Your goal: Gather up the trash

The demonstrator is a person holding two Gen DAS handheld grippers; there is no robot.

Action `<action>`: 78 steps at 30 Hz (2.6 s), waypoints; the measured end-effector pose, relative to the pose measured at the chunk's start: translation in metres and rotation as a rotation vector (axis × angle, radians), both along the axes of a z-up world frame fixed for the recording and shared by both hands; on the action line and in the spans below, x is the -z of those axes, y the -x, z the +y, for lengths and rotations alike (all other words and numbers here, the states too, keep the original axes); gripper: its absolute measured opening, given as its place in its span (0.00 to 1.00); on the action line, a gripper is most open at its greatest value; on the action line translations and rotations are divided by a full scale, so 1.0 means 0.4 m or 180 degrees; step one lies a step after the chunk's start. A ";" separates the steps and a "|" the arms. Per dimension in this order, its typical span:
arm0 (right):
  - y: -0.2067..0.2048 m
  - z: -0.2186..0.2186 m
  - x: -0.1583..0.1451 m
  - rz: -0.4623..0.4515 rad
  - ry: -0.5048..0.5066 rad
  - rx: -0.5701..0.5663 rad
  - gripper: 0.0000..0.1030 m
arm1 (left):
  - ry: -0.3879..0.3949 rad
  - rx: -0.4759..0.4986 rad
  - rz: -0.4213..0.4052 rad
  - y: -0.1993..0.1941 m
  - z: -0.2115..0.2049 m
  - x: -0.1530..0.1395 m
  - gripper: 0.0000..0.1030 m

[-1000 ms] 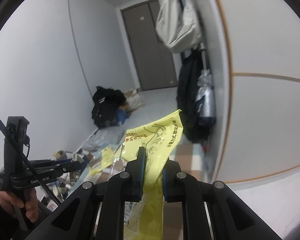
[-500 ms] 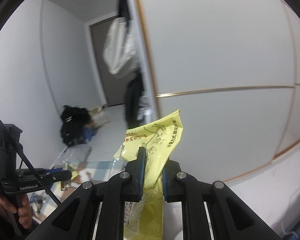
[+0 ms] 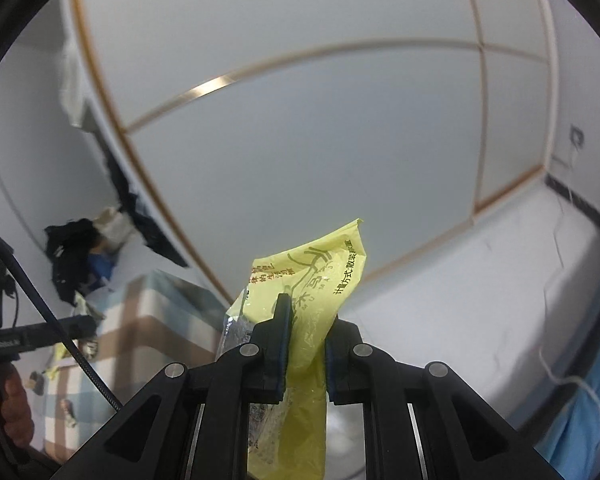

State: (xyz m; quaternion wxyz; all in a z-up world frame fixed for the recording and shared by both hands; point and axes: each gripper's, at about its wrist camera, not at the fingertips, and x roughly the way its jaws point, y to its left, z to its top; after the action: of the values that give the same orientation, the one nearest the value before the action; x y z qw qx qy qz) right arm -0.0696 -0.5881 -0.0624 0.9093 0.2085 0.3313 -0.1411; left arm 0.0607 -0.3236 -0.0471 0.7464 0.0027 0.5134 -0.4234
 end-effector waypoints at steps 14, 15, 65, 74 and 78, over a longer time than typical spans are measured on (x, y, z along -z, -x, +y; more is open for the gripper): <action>-0.020 -0.099 0.320 0.0709 -0.0402 0.0110 0.13 | -0.0537 0.0655 0.0503 0.012 -0.223 0.233 0.12; -0.021 -0.104 0.355 0.0803 -0.0494 0.0115 0.13 | -0.0579 0.0681 0.0522 0.016 -0.234 0.246 0.12; -0.001 -0.090 0.609 0.1364 -0.1287 0.0172 0.49 | -0.1714 0.1094 0.1182 0.037 -0.338 0.510 0.28; 0.013 -0.081 0.596 0.1381 -0.1293 0.0258 0.58 | -0.1627 0.0905 0.0724 0.035 -0.319 0.447 0.29; 0.016 -0.077 0.569 0.1337 -0.1261 0.0248 0.61 | -0.1544 0.0622 0.0364 0.020 -0.290 0.384 0.29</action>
State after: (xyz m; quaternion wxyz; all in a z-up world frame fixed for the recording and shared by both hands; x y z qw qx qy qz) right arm -0.0759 -0.6188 -0.2900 0.7563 0.3607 0.5252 -0.1486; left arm 0.0527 -0.4394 -0.2007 0.6493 0.2071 0.6385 -0.3575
